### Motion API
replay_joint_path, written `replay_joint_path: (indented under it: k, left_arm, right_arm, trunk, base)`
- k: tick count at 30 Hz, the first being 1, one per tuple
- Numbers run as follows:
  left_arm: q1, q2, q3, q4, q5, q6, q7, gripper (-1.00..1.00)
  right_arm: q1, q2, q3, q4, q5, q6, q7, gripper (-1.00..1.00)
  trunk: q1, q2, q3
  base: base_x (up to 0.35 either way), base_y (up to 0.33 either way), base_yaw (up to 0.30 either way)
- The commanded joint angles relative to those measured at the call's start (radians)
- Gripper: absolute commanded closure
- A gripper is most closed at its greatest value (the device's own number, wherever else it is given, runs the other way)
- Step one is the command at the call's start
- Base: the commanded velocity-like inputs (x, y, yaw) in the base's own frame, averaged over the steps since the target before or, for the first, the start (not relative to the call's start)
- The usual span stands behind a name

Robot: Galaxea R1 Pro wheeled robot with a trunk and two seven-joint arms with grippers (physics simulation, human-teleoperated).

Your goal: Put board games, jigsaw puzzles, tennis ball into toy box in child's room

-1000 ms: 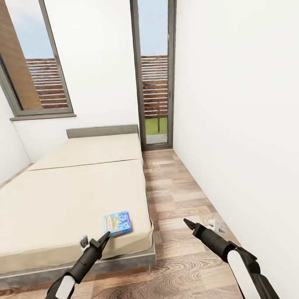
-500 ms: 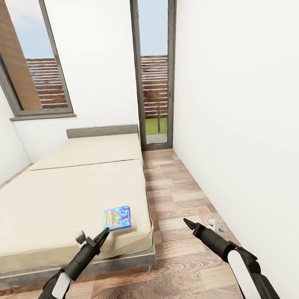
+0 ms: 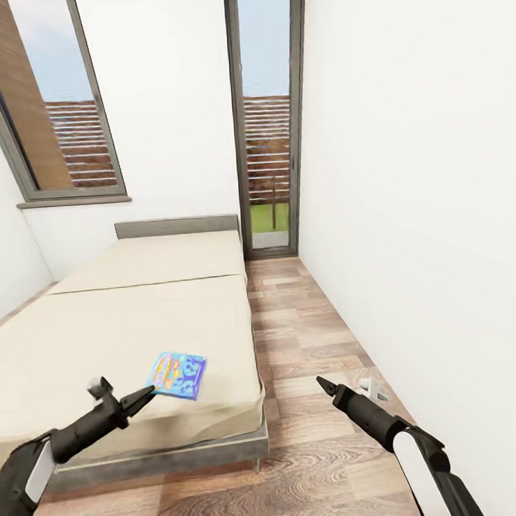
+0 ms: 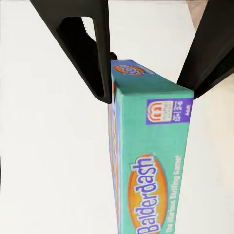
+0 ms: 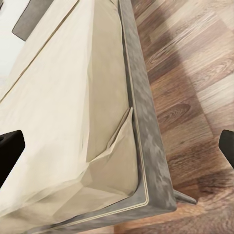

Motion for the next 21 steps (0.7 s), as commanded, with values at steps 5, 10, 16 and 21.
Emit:
replay_joint_path:
  k: [5,10,16,21]
  left_arm:
    - [-0.006,0.104,-0.16,-0.029,-0.001,0.076,-0.116,1.0]
    - [-0.009,0.185,-0.309,-0.087,0.002,0.089,-0.171,1.0]
    - [-0.008,0.215,-0.321,-0.098,0.005,0.089,-0.171,1.0]
    - [-0.008,0.224,-0.318,-0.1,0.008,0.092,-0.171,1.0]
  right_arm:
    - [-0.001,0.0,-0.003,-0.001,-0.002,0.007,0.004,-1.0]
    - [0.003,0.0,-0.005,-0.002,-0.001,0.005,0.004,-1.0]
    - [0.004,0.0,-0.005,-0.005,-0.001,0.004,0.004,-1.0]
    - [0.006,0.002,-0.006,-0.007,-0.002,0.004,0.004,-1.0]
  trunk:
    - [0.0,0.0,-0.001]
    - [0.0,0.0,-0.001]
    - [0.0,0.0,-0.001]
    - [0.0,0.0,-0.001]
  base:
    - [0.0,0.0,0.0]
    - [0.0,0.0,0.0]
    - [0.0,0.0,0.0]
    - [0.0,0.0,0.0]
